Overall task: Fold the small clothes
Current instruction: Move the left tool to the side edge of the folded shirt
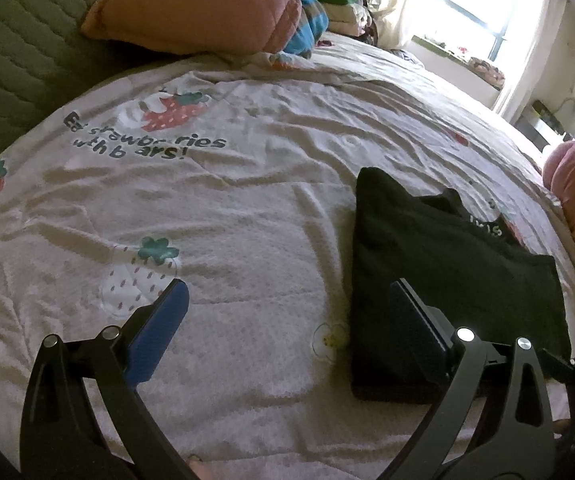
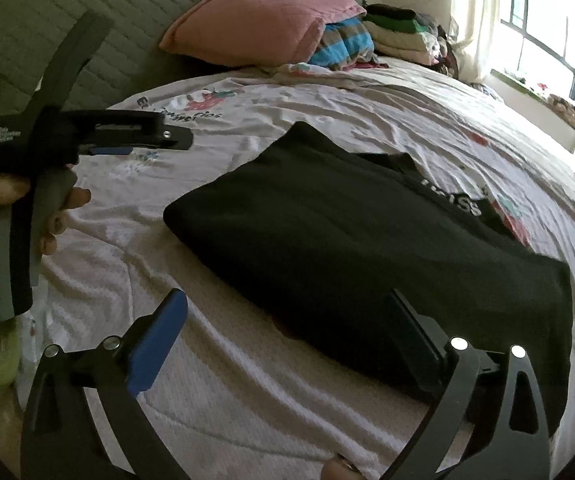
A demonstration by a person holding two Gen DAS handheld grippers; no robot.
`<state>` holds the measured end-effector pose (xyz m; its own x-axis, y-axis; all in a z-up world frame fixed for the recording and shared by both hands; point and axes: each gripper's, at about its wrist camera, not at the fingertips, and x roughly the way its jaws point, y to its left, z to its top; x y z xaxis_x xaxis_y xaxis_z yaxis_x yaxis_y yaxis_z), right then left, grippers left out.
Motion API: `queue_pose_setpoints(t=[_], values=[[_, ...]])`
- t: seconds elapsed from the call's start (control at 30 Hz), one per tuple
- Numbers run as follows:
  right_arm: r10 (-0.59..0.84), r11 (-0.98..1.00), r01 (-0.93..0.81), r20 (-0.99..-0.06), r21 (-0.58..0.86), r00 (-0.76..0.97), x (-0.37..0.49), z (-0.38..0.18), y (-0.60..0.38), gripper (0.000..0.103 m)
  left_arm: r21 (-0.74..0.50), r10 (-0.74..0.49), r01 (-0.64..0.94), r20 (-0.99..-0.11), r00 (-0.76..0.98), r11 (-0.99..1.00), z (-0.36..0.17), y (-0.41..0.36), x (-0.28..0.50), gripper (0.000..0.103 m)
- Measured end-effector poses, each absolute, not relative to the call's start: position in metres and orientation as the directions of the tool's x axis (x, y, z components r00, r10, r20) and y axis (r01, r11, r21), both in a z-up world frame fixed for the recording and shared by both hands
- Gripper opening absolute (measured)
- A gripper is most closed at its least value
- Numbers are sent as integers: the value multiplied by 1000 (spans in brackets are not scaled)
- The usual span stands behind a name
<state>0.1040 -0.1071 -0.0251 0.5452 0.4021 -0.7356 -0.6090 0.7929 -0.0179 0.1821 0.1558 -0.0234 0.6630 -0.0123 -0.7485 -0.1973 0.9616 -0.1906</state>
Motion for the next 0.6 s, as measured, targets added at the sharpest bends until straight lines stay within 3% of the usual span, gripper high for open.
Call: queue_pose_setpoints(t=[0.6], values=[[274, 726, -641, -749, -250, 603, 117, -63, -57, 98, -125, 24, -194, -780, 625, 973, -41, 151, 216, 93]])
